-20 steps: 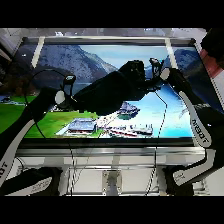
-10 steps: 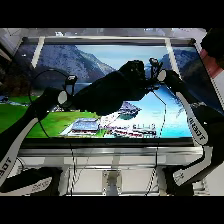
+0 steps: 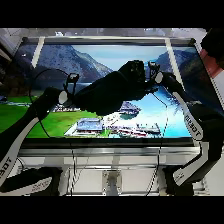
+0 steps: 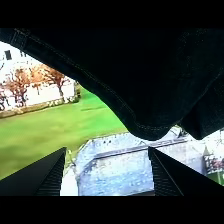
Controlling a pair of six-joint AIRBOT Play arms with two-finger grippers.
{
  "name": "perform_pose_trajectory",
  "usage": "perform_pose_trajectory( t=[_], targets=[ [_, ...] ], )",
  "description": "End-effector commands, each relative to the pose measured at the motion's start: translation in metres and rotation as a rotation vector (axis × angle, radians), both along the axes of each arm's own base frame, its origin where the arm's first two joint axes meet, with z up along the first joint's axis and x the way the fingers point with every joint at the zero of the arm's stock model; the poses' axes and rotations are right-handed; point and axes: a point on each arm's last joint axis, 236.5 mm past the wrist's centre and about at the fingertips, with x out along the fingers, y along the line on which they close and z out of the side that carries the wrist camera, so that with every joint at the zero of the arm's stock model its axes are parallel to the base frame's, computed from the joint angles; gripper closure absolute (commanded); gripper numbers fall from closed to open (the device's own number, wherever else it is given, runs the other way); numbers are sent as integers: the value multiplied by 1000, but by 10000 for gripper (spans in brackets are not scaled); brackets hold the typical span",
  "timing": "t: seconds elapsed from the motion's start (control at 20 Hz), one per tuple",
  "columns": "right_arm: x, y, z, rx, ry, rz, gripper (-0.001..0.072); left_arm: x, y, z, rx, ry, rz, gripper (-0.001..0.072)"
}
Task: Fold the clothes and pants, and hang the long-sleeved shirts on hangers.
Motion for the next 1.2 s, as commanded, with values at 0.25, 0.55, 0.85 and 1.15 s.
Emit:
perform_pose_trajectory(
  t=[0.25,0.55,0.85,1.15],
  targets=[
    [-10,-7,-17,53,116,-32,57,4,-2,2,29,-30,-88,130],
    [-13,22,-28,151,152,-15,644,-1,-13,2,5,-26,-164,130],
    [-2,-13,31,-82,111,174,334,-1,-13,2,15,-30,-188,130],
    [-9,-57,26,-202,183,107,186,-1,-13,2,23,-31,-209,130]
  ],
)
